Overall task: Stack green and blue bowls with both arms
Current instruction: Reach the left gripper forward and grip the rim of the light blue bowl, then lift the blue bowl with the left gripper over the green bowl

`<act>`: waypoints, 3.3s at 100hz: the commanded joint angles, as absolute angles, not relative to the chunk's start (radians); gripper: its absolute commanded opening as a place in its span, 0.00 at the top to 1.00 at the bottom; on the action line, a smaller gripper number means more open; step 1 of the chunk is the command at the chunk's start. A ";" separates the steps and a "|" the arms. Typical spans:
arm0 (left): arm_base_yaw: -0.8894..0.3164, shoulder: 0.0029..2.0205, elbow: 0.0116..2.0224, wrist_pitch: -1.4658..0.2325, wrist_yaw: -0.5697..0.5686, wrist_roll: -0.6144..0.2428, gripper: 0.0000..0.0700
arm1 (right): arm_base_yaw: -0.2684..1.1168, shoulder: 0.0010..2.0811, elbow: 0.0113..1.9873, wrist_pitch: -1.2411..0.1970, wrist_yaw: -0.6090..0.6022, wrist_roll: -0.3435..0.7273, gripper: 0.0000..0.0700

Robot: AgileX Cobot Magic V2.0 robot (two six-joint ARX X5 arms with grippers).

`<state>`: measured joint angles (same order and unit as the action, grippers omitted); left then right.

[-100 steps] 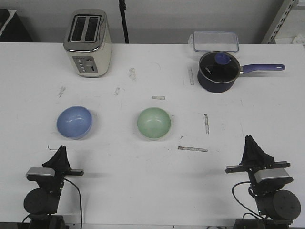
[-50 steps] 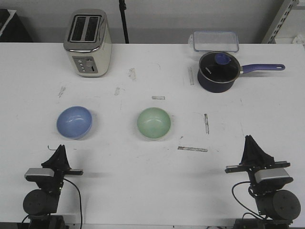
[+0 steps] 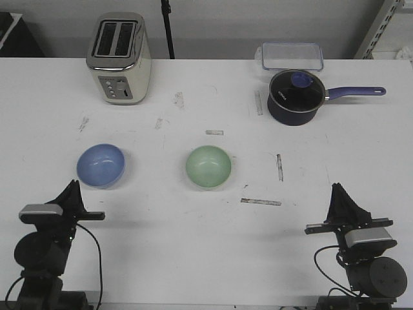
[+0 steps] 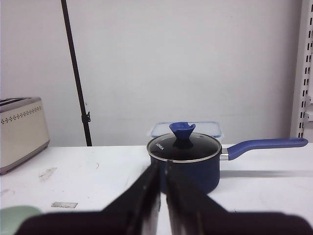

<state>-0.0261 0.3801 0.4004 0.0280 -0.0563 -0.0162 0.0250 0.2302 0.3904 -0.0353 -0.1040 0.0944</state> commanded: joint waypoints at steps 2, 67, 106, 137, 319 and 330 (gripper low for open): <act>-0.023 0.492 0.488 0.001 -0.061 -0.010 1.00 | 0.025 0.229 0.392 -0.023 -0.104 0.104 0.98; 0.066 1.298 1.228 -0.805 0.039 -0.301 1.00 | 0.025 0.229 0.392 -0.023 -0.104 0.104 0.98; 0.358 1.411 1.283 -0.897 0.271 -0.297 0.71 | 0.025 0.229 0.392 -0.023 -0.104 0.104 0.98; 0.358 1.522 1.283 -0.815 0.361 -0.282 0.52 | 0.025 0.229 0.392 -0.023 -0.104 0.104 0.98; -0.439 1.964 1.888 -0.934 0.337 -0.440 1.00 | 0.025 0.229 0.392 -0.023 -0.104 0.104 0.98; -0.479 2.006 1.901 -0.933 0.337 -0.440 1.00 | 0.025 0.229 0.392 -0.023 -0.104 0.104 0.98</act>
<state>-0.4641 1.9648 1.8706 -0.9287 0.3363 -0.4339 0.0250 0.2302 0.3904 -0.0345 -0.1040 0.0944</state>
